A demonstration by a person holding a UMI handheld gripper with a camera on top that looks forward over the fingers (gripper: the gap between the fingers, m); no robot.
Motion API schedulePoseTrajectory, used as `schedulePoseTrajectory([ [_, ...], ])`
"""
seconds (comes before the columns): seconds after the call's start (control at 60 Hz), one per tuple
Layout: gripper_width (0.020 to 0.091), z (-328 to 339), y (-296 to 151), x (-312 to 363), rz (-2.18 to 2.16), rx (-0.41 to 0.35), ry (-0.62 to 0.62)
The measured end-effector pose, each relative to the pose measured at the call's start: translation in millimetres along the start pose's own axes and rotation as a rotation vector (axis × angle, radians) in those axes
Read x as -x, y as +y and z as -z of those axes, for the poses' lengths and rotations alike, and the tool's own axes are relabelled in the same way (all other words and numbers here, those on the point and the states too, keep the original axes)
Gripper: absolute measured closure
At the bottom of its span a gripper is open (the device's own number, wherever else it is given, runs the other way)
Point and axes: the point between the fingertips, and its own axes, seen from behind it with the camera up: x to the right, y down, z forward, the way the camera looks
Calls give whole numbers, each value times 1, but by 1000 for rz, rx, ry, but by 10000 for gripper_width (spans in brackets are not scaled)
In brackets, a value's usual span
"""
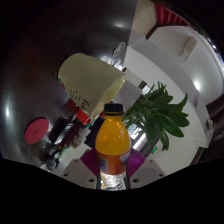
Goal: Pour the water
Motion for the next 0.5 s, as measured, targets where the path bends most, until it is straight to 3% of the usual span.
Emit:
schedulePoseTrajectory([
  [0.233,779,5,21,-14,-204,25,37],
  [0.5,780,18,50,-22,-1157,-63,-114],
])
